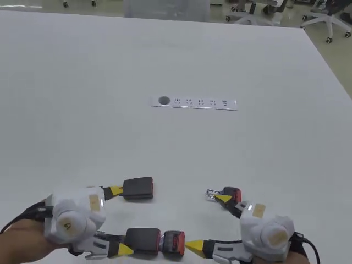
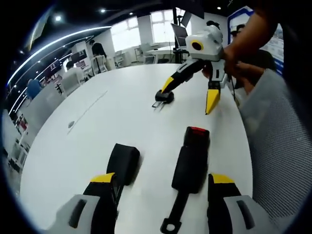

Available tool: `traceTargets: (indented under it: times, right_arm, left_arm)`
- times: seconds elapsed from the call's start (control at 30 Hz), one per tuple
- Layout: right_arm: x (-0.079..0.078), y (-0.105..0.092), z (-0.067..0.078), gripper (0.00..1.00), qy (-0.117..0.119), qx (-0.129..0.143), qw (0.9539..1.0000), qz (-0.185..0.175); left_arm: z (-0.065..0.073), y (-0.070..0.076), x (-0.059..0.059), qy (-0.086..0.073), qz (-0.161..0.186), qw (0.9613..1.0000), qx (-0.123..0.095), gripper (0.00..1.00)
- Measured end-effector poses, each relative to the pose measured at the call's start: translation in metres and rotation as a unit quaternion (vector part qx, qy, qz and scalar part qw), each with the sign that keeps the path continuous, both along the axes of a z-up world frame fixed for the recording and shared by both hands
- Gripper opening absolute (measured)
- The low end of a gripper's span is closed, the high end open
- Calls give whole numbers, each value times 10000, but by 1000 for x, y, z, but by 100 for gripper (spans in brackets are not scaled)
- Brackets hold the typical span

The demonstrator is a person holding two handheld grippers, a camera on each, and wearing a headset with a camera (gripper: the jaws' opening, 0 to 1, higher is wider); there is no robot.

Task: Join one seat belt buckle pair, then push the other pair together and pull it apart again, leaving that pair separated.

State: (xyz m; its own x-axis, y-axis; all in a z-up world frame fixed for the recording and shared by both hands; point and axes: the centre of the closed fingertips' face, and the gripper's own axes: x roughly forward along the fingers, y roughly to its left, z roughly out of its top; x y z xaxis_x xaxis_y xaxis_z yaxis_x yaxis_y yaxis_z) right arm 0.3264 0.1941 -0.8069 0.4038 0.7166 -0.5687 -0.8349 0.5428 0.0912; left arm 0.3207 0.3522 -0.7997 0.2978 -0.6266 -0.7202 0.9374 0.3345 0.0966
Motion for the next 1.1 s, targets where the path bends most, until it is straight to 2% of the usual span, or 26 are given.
traceTargets:
  times: [0.07, 0.1, 0.3, 0.4, 0.53, 0.63, 0.73, 0.83, 0.87, 1.0, 1.1]
  right_arm:
    - [8, -9, 4, 87, -103, -38, 9999, 13]
    - [14, -16, 6, 87, -176, -109, 9998, 49]
    - [38, -45, 0, 85, -138, -444, 9988, 157]
    - [46, -56, -5, 83, -89, -595, 9979, 242]
    - [51, -67, -18, 80, 73, -764, 9963, 378]
    - [50, -70, -28, 79, 236, -853, 9948, 496]
    - [51, -71, -34, 72, 292, -908, 9937, 590]
    - [51, -70, -42, 72, 419, -920, 9927, 659]
    - [50, -70, -45, 72, 507, -944, 9918, 703]
    - [49, -69, -51, 71, 578, -990, 9900, 817]
    - [49, -70, -53, 65, 570, -1031, 9889, 902]
  left_arm:
    - [4, 2, 12, -20, 121, 9999, -55, 79]
    - [5, 3, 17, -31, 148, 9999, -79, 79]
    - [4, 4, 41, -81, 179, 9998, -37, 78]
    - [-2, 4, 50, -3, 175, 9998, -17, 78]
    - [-12, 2, 56, 62, 5, 10000, 39, 73]
    - [-25, 4, 60, 226, 61, 9996, 156, 73]
    - [-35, 4, 63, 331, 15, 9993, 194, 71]
    - [-44, 2, 66, 424, -31, 9988, 236, 69]
    - [-46, 1, 67, 438, -44, 9987, 249, 69]
    - [-52, -1, 68, 582, -57, 9979, 268, 66]
    - [-54, -2, 68, 559, -116, 9979, 316, 61]
